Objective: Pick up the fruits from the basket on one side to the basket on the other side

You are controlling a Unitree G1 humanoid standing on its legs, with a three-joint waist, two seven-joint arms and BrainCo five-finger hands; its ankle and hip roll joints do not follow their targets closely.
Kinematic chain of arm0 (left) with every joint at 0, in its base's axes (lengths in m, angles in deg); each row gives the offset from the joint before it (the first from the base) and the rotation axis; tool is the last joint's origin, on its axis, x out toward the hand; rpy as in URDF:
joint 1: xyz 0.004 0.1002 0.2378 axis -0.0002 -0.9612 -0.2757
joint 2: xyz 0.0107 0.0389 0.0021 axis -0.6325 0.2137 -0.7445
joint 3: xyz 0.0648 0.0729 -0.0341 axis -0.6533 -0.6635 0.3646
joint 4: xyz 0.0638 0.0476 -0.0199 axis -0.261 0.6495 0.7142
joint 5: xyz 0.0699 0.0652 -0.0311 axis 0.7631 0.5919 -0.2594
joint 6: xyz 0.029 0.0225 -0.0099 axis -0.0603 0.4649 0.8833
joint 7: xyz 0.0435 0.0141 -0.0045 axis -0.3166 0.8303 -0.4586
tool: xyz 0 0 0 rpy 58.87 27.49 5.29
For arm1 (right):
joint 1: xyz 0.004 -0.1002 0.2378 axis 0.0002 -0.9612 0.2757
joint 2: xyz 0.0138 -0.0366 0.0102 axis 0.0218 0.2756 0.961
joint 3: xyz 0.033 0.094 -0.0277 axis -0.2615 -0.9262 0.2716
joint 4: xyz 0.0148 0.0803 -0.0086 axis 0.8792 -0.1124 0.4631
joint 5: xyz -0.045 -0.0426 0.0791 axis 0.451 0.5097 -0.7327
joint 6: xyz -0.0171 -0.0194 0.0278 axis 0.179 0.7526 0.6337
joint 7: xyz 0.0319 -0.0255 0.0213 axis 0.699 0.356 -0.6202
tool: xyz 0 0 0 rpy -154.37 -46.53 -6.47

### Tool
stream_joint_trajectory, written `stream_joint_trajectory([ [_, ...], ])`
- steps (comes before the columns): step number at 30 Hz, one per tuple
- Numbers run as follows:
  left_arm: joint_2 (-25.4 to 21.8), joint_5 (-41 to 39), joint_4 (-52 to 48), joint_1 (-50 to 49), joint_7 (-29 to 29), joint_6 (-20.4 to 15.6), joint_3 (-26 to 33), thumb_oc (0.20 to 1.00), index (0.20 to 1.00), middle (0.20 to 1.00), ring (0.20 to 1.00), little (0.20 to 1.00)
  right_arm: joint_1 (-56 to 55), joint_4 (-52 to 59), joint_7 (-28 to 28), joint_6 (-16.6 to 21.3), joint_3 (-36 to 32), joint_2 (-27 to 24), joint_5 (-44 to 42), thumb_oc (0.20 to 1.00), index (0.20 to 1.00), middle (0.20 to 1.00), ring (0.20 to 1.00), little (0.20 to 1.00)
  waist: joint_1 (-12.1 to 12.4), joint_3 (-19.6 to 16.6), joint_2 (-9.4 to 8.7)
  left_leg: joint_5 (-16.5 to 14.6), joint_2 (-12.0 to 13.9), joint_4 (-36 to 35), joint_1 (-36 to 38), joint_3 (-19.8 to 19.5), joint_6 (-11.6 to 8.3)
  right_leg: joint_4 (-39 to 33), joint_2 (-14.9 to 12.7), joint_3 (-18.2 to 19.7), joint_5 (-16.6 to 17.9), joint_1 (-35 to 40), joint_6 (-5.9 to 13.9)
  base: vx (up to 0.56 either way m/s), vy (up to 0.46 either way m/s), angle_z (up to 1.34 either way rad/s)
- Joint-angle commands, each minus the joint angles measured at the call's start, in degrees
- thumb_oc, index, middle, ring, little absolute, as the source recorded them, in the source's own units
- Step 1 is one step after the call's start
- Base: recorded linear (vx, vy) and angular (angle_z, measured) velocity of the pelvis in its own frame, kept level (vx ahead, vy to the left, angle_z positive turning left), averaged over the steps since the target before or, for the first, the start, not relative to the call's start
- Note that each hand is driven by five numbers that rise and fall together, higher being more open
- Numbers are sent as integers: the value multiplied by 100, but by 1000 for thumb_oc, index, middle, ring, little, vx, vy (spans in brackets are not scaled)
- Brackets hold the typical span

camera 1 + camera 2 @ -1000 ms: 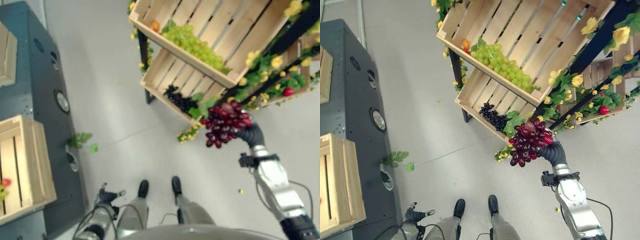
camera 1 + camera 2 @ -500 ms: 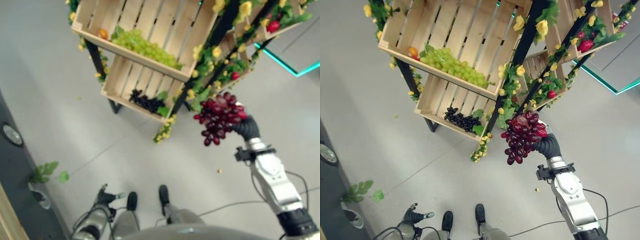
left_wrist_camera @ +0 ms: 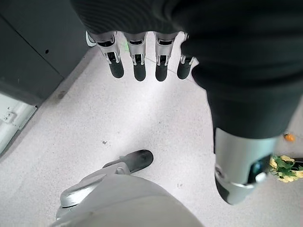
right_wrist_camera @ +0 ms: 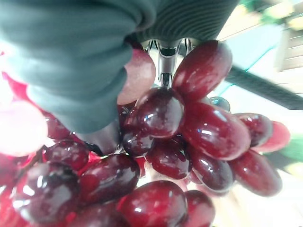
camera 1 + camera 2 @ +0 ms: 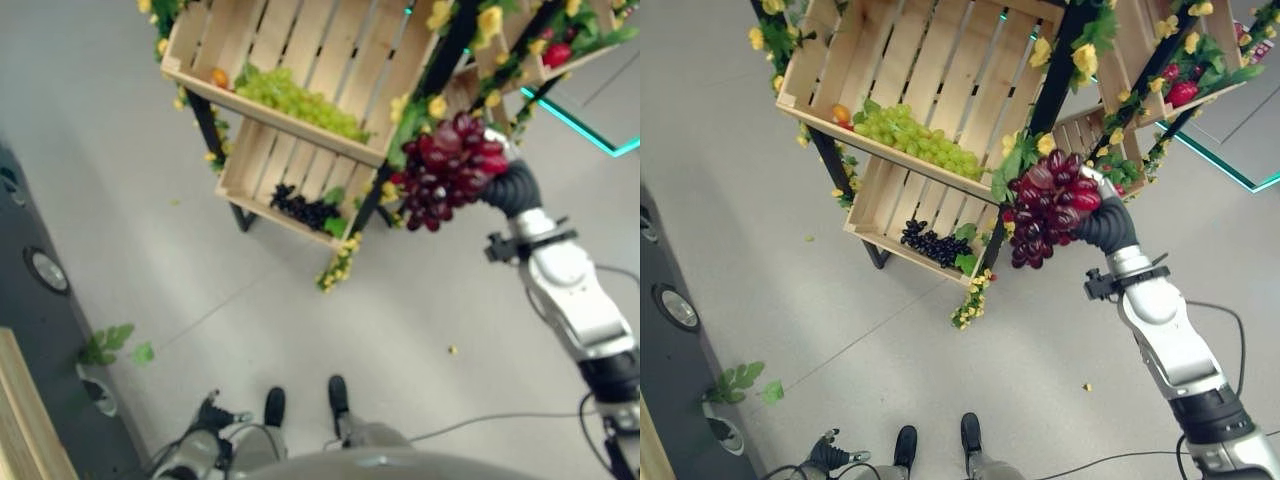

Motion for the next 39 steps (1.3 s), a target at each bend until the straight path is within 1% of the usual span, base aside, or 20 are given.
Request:
stream_joint_trajectory([
  [1, 95, 88, 343, 131, 18, 22, -418, 1000, 1000, 1000, 1000, 1000, 748, -100, -227, 133, 84, -18, -266, 200, 200, 200, 200, 200, 211, -251, -3, -145, -29, -189, -164, -181, -59, 68, 132, -123, -735, 265, 354, 10, 8, 3],
  [4, 99, 70, 326, 134, 15, 29, -476, 1000, 1000, 1000, 1000, 1000, 984, -187, -234, 94, 299, 97, -318, 200, 200, 200, 200, 200, 253, -228, -3, -141, -36, -184, -175, -208, -56, 68, 124, -148, -736, 266, 349, 3, 8, 6],
  [9, 107, 120, 282, 123, -73, 64, -592, 1000, 1000, 1000, 1000, 1000, 1387, -321, -418, 29, 634, 635, -239, 200, 200, 200, 200, 200, 418, -179, -17, -116, -58, -180, -235, -320, -46, 63, 73, -282, -735, 271, 350, 7, 12, 10],
  [10, 107, 120, 282, 123, -73, 64, -591, 1000, 1000, 1000, 1000, 1000, 1389, -322, -418, 30, 635, 636, -239, 200, 200, 200, 200, 200, 416, -179, -17, -115, -58, -180, -235, -321, -46, 63, 73, -283, -736, 271, 350, 7, 1, 16],
  [12, 87, 159, 218, 118, -96, 71, -675, 1000, 1000, 1000, 1000, 1000, 1665, -443, -531, -6, 793, 786, -181, 200, 200, 200, 200, 200, 517, -144, -51, -98, -65, -171, -280, -380, -46, 66, 50, -354, -730, 260, 350, 2, 3, 17],
  [14, 75, 186, 199, 125, -108, 75, -706, 1000, 1000, 1000, 1000, 1000, 1810, -525, -576, -28, 853, 819, -140, 200, 200, 200, 200, 200, 546, -126, -70, -86, -61, -166, -306, -407, -50, 65, 42, -386, -728, 254, 355, 4, 2, 10],
  [17, 20, 235, 144, 105, -135, 73, -808, 1000, 1000, 1000, 1000, 1000, 2279, -860, -732, -83, 1057, 906, -141, 200, 200, 200, 200, 200, 677, -100, -123, -73, -70, -165, -339, -489, -50, 66, 16, -472, -732, 255, 363, 13, 7, 24],
  [20, -4, 229, 176, 118, -162, 68, -853, 1000, 1000, 1000, 1000, 1000, 2758, -1302, -860, -108, 1226, 904, -186, 200, 200, 200, 200, 200, 754, -83, -173, -59, -90, -165, -361, -555, -55, 66, -3, -539, -740, 265, 365, 15, 14, 12],
  [22, -45, 216, 217, 121, -166, 67, -918, 1000, 1000, 1000, 1000, 1000, 3149, -1591, -902, -148, 1373, 785, -226, 200, 200, 200, 200, 200, 820, -89, -225, -41, -96, -168, -380, -609, -65, 65, -15, -590, -747, 278, 366, 24, 8, 21],
  [24, -41, 210, 231, 126, -168, 62, -926, 1000, 1000, 1000, 1000, 1000, 3270, -1711, -931, -134, 1432, 749, -275, 200, 200, 200, 200, 200, 823, -85, -234, -37, -101, -166, -386, -631, -68, 66, -26, -620, -751, 286, 366, 18, 7, 15],
  [25, -61, 186, 266, 138, -166, 58, -971, 1000, 1000, 1000, 1000, 1000, 3626, -2047, -977, -149, 1567, 593, -355, 200, 200, 200, 200, 200, 859, -88, -272, -28, -115, -169, -392, -686, -79, 69, -45, -680, -755, 299, 370, 14, 14, 18],
  [29, -92, 123, 305, 160, -153, 32, -1035, 1000, 1000, 1000, 1000, 1000, 4045, -2500, -1003, -133, 1737, 397, -542, 200, 200, 200, 200, 200, 884, -81, -311, -8, -131, -169, -421, -757, -98, 80, -68, -769, -776, 308, 363, 9, 13, 13],
  [30, -107, 95, 326, 182, -148, 26, -1073, 1000, 1000, 1000, 1000, 1000, 4257, -2765, -1023, -131, 1811, 292, -631, 200, 200, 200, 200, 200, 895, -84, -334, 3, -147, -173, -428, -799, -111, 84, -75, -813, -792, 323, 352, 14, 11, 21],
  [31, -106, 95, 326, 183, -148, 26, -1072, 1000, 1000, 1000, 1000, 1000, 4261, -2767, -1023, -130, 1814, 293, -631, 200, 200, 200, 200, 200, 893, -83, -332, 3, -148, -173, -428, -801, -111, 84, -75, -815, -793, 324, 352, 24, 21, 24],
  [32, -115, 46, 334, 185, -136, 22, -1089, 1000, 1000, 1000, 1000, 1000, 4387, -2960, -1028, -137, 1856, 164, -692, 200, 200, 200, 200, 200, 886, -87, -351, 8, -155, -175, -436, -838, -124, 91, -84, -867, -813, 329, 339, 18, 12, 16],
  [34, -115, 2, 350, 189, -130, 23, -1095, 1000, 1000, 1000, 1000, 1000, 4463, -3094, -1023, -140, 1895, 72, -737, 200, 200, 200, 200, 200, 879, -99, -364, 10, -174, -182, -440, -869, -132, 90, -92, -905, -824, 340, 333, 24, 14, 9],
  [39, -118, -77, 351, 160, -115, 20, -1109, 1000, 1000, 1000, 1000, 1000, 4600, -3484, -1021, -150, 1939, -267, -759, 200, 200, 200, 200, 200, 830, -128, -358, 14, -201, -183, -433, -939, -165, 94, -106, -985, -875, 366, 311, 25, 15, 12],
])
